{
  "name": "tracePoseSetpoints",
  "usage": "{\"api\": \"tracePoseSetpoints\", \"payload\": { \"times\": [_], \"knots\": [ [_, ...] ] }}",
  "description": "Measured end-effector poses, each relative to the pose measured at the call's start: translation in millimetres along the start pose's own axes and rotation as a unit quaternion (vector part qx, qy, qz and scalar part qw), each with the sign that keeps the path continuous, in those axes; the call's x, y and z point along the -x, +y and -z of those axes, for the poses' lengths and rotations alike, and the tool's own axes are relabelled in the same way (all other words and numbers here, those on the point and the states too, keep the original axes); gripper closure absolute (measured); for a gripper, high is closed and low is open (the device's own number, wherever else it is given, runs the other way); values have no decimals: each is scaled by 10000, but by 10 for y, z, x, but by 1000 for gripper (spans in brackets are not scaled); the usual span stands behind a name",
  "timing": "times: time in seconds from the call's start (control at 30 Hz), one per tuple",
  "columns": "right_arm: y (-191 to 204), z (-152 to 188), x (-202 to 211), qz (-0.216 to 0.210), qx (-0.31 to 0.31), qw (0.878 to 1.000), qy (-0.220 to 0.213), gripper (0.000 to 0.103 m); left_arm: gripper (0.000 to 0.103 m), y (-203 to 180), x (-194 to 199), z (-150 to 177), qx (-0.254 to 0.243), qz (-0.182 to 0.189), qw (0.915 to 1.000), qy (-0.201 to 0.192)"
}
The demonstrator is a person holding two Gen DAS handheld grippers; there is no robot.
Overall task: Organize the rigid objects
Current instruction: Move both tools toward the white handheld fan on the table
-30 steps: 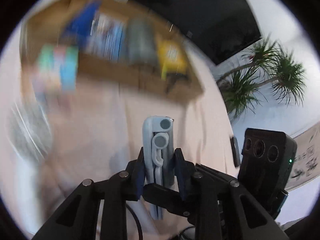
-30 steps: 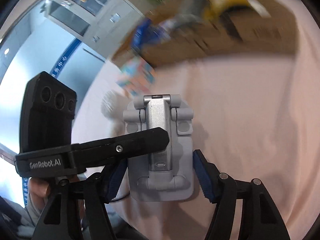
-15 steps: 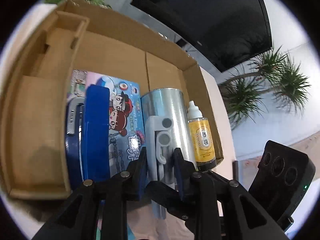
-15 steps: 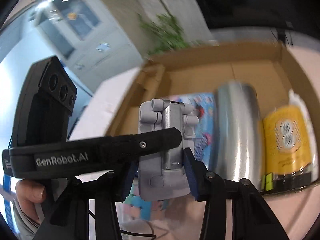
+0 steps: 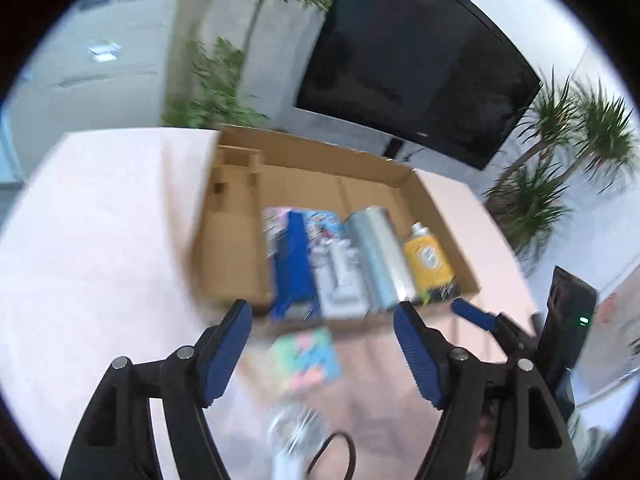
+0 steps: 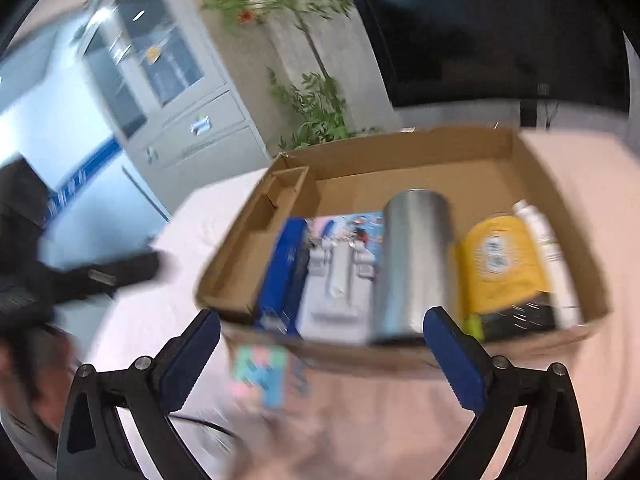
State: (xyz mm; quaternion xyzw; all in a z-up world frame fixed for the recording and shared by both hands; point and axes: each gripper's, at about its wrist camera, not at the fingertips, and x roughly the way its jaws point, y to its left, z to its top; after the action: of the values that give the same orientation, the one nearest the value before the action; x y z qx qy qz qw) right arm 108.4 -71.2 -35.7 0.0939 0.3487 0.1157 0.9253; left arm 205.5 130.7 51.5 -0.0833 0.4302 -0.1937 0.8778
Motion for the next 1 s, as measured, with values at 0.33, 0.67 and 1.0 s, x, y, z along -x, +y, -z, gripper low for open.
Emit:
{"api": "tracePoseSetpoints", "payload": {
  "times": [0.33,0.67,1.0],
  "knots": [
    [269,1154,-41,-1537,105,9739,1667,3,30,397,103,1090,656,-3,9955,685],
    [174,1401,434,-1572,594,9736,1546,4,61,-174,-597,1544,455,1203,9794,1559],
    [53,1365,416,-1446,598,9756,1538,4,38,271,408,1194,-77,-1798,9826,449]
  ]
}}
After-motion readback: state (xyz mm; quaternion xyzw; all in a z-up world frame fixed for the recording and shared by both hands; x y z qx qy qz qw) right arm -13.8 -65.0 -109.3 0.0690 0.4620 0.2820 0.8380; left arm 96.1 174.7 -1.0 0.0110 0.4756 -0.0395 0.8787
